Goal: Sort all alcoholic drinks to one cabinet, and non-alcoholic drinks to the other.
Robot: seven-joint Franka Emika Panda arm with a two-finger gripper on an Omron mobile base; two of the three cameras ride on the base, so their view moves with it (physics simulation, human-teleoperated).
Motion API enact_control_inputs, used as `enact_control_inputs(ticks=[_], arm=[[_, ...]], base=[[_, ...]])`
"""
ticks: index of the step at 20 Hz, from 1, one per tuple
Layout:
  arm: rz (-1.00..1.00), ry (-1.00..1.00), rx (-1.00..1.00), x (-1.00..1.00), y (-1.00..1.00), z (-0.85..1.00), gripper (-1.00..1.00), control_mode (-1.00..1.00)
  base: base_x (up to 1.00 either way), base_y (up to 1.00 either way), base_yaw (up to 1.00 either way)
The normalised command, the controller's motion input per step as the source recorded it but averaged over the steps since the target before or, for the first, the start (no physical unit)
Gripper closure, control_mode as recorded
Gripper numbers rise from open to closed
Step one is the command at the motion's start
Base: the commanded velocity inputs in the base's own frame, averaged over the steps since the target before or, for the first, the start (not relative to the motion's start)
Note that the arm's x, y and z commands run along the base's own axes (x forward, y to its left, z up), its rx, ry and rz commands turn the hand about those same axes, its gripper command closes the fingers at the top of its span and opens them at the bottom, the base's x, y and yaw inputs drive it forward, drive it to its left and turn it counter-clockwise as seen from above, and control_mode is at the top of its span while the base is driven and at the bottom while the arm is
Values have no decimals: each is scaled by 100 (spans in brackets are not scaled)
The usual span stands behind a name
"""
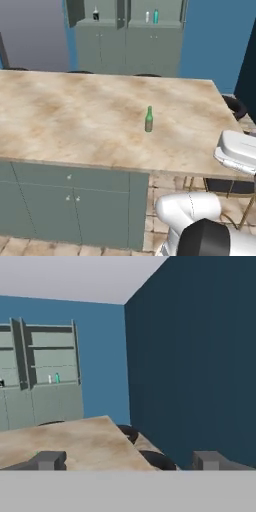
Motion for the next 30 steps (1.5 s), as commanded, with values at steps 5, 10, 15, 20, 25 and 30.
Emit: enact_control_inputs(ticks=[5, 10, 15, 20, 25, 30], arm=[[0, 0, 0, 0, 0, 0, -100, 100], [0, 0, 0, 0, 0, 0, -100, 100], [0, 0, 0, 0, 0, 0, -100, 100], [0, 0, 0, 0, 0, 0, -100, 100], [0, 0, 0, 0, 0, 0, -100, 100], [0, 0, 0, 0, 0, 0, -100, 100]], base=[[7, 68, -40], [3, 52, -41], [3, 44, -40], [20, 44, -34], [22, 21, -22], [36, 39, -19]])
